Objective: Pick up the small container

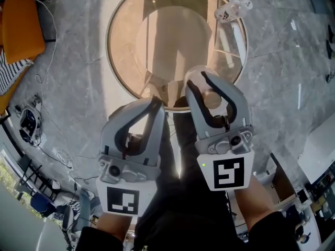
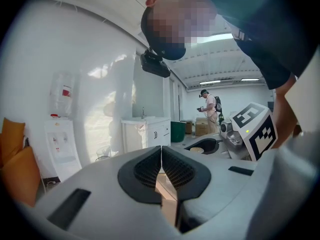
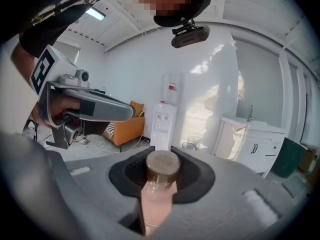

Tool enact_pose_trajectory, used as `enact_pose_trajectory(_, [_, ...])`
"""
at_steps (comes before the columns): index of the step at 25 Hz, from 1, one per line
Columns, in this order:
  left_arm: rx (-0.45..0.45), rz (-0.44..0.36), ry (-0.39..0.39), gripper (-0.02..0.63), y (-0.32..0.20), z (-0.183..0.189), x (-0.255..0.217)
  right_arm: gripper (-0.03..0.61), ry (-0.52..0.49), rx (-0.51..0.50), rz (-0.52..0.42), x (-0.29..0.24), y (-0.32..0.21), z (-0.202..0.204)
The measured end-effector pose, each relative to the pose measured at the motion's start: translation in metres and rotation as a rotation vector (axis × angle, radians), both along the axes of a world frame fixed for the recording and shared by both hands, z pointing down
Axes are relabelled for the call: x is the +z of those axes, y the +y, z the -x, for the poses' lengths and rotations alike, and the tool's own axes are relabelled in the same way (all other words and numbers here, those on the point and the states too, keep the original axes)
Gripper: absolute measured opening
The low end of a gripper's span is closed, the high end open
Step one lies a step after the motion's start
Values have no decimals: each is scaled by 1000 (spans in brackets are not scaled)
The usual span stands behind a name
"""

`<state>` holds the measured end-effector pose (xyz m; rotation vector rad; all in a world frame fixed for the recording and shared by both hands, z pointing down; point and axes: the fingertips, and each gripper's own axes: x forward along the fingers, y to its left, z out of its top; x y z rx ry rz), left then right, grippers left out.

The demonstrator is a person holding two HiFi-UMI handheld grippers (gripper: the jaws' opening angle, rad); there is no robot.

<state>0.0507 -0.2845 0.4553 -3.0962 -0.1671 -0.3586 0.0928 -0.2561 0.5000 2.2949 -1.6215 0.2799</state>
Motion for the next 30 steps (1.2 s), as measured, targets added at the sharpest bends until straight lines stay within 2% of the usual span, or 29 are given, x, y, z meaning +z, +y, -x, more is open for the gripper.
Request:
enact_pose_trajectory(5, [21, -50, 31, 20, 0, 6, -57, 94, 15, 13, -33, -58, -1, 8])
enact_pose_trajectory(14, [18, -63, 138, 20, -6, 7, -163, 94, 28, 30, -59, -152, 5, 28])
enact_pose_trajectory(24, [45, -111, 146, 20, 4, 36, -251, 94, 34, 57, -85, -242, 27, 45])
enact_pose_trajectory(30, [91, -170, 175, 20, 26, 48, -298, 94, 46, 59, -119, -297, 41, 51])
